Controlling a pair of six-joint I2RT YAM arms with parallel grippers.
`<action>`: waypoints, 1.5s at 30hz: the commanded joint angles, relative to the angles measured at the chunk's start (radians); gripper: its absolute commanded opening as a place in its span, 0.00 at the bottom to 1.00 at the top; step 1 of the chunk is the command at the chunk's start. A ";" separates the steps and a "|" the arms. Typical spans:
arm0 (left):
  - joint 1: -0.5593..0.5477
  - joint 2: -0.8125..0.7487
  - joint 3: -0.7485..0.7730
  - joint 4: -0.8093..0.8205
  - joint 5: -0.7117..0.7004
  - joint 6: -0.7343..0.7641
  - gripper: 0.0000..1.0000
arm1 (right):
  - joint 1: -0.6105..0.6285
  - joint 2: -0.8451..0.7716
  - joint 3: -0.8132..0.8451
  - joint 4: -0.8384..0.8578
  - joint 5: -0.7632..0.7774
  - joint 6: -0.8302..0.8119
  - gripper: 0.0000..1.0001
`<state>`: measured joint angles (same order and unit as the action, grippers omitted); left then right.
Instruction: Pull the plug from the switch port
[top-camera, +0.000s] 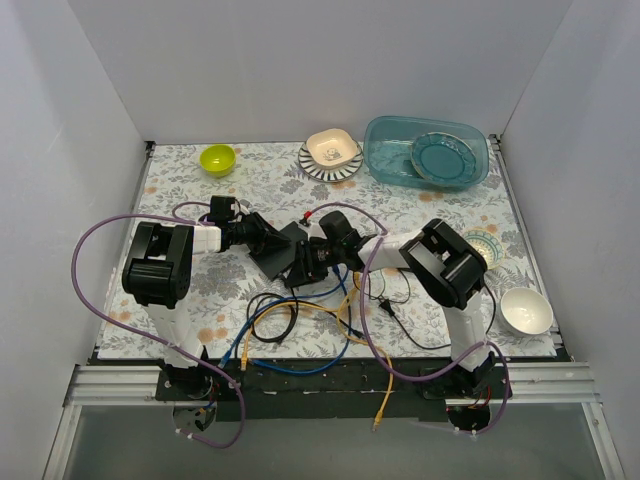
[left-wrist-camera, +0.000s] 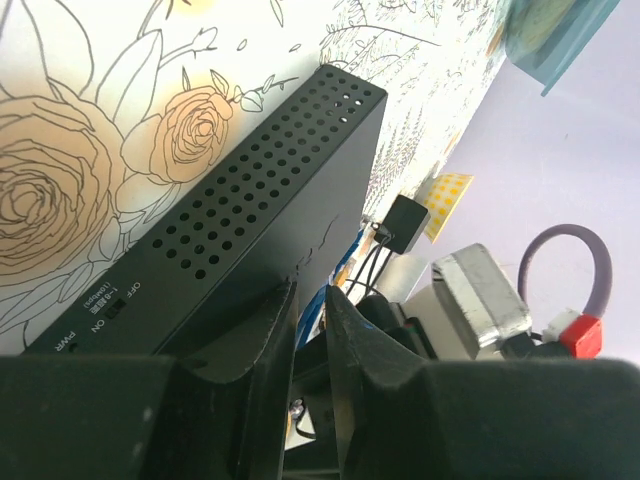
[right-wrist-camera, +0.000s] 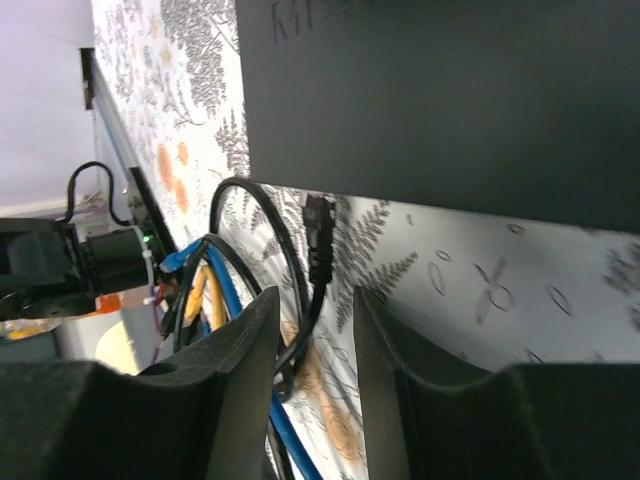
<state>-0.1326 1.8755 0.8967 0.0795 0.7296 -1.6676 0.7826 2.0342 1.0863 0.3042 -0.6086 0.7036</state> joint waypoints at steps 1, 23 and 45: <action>0.021 0.002 -0.036 -0.124 -0.160 0.055 0.20 | 0.003 0.072 0.052 0.007 -0.019 0.026 0.43; 0.054 -0.070 -0.064 -0.152 -0.196 0.063 0.20 | -0.045 0.132 0.063 0.111 0.067 0.278 0.40; 0.054 -0.059 -0.078 -0.130 -0.182 0.057 0.20 | -0.003 0.126 0.069 0.027 0.066 0.181 0.38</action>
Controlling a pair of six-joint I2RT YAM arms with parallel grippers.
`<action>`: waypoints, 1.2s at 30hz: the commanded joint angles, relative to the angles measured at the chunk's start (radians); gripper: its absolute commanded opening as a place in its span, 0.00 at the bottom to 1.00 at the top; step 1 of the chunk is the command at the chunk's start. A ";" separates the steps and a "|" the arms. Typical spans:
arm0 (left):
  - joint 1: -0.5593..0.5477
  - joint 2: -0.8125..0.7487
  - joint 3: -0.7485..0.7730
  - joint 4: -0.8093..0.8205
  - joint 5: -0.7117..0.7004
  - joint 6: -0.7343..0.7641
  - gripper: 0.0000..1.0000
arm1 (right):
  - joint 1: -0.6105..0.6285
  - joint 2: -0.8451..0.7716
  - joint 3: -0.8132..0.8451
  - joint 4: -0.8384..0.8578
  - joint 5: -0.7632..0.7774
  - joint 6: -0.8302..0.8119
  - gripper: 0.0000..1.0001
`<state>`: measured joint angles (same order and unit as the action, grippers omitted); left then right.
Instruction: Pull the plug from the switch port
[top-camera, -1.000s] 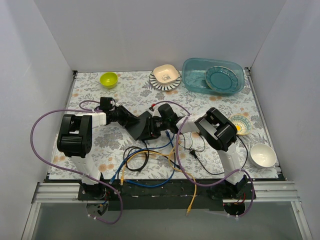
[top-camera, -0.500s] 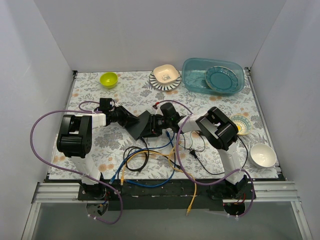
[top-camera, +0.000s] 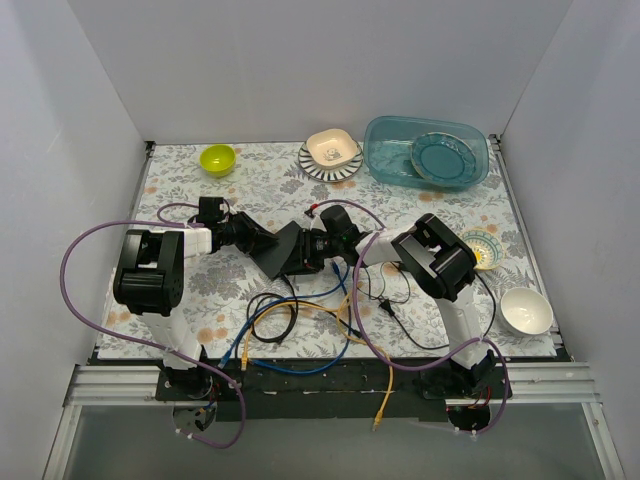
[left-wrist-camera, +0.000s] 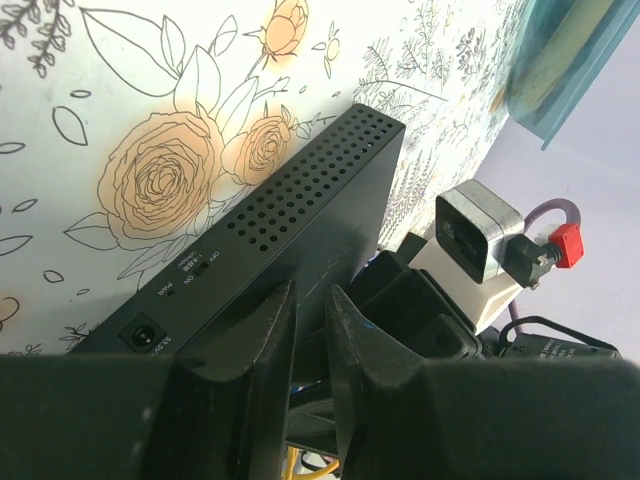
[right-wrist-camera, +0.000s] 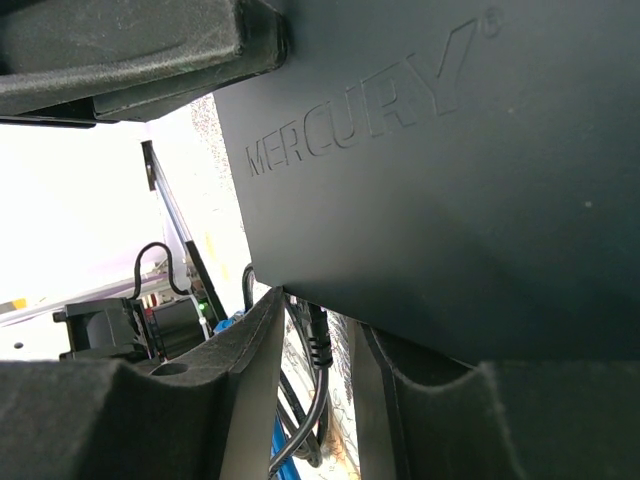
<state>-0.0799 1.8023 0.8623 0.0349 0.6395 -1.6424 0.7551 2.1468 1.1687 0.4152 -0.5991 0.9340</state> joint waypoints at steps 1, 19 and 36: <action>0.000 0.012 -0.045 -0.087 -0.092 0.030 0.20 | 0.026 0.013 -0.014 -0.085 0.056 -0.052 0.38; 0.002 0.029 -0.042 -0.082 -0.087 0.027 0.20 | 0.036 0.039 -0.049 -0.023 0.062 0.032 0.33; 0.002 0.020 -0.054 -0.079 -0.097 0.029 0.20 | 0.023 0.081 -0.079 0.088 0.022 0.129 0.04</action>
<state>-0.0795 1.8030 0.8524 0.0555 0.6437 -1.6474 0.7784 2.1757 1.1278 0.5358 -0.6067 1.0451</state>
